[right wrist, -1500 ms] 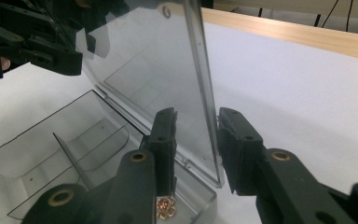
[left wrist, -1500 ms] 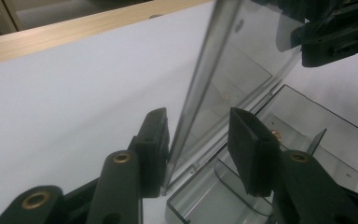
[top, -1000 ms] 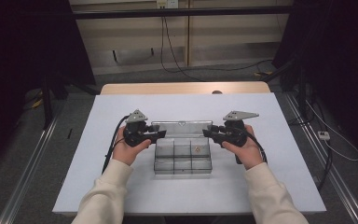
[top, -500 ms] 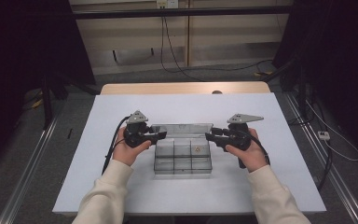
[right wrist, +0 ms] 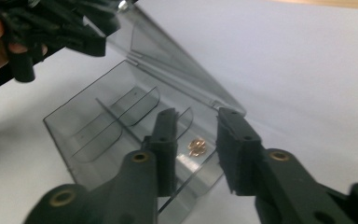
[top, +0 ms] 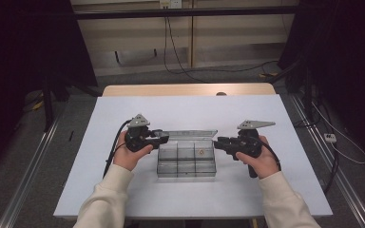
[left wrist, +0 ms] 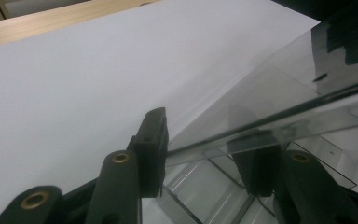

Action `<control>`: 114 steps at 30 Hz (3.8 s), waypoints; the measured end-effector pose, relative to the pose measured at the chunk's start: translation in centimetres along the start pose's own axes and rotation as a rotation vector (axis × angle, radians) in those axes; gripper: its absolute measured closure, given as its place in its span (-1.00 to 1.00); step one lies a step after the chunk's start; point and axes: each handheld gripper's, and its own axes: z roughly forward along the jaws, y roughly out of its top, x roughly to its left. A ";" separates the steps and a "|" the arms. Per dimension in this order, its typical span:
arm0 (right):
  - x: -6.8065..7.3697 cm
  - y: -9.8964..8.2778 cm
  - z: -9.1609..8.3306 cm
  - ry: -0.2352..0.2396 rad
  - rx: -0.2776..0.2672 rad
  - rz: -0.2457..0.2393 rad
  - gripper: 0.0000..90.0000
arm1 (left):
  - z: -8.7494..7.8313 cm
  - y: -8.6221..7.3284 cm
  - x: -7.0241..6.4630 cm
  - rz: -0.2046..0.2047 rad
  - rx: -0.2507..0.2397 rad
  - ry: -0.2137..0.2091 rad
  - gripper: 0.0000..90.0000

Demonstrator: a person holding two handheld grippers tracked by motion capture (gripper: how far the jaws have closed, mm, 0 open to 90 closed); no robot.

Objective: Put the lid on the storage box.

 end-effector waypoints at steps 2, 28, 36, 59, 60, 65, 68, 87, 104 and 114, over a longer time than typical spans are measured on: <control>0.2 -0.1 0.0 0.019 0.010 -0.007 0.75 | 0.0 0.0 0.0 -0.002 -0.004 -0.001 0.28; 0.9 0.6 0.3 0.065 -0.038 -0.071 1.00 | -1.0 -0.8 0.1 -0.045 0.019 0.008 0.05; 1.0 0.5 0.3 0.064 -0.037 -0.073 1.00 | -2.7 -1.3 -0.2 -0.113 0.038 -0.008 0.27; 1.8 -0.3 0.2 0.051 -0.027 -0.111 1.00 | -3.2 -1.6 -1.2 -0.120 0.039 -0.138 1.00; 1.8 -0.4 0.2 0.049 -0.029 -0.111 1.00 | -3.2 -1.6 -1.3 -0.121 0.037 -0.140 1.00; 2.0 -0.8 0.1 0.049 -0.020 -0.118 1.00 | -3.0 -1.8 -1.6 -0.102 0.050 -0.135 1.00; 2.1 -1.1 0.2 0.052 -0.016 -0.124 1.00 | -3.0 -2.0 -1.7 -0.103 0.053 -0.138 1.00; 2.9 -2.4 -0.1 0.087 0.001 -0.134 1.00 | -3.5 -3.1 -2.4 -0.082 0.061 -0.131 0.98; 2.4 -3.2 -1.0 0.075 -0.014 -0.117 1.00 | -3.6 -3.4 -2.7 -0.073 0.056 -0.131 0.98; 3.5 -3.7 -1.0 0.085 -0.004 -0.135 1.00 | -4.0 -4.0 -3.3 -0.056 0.062 -0.138 0.98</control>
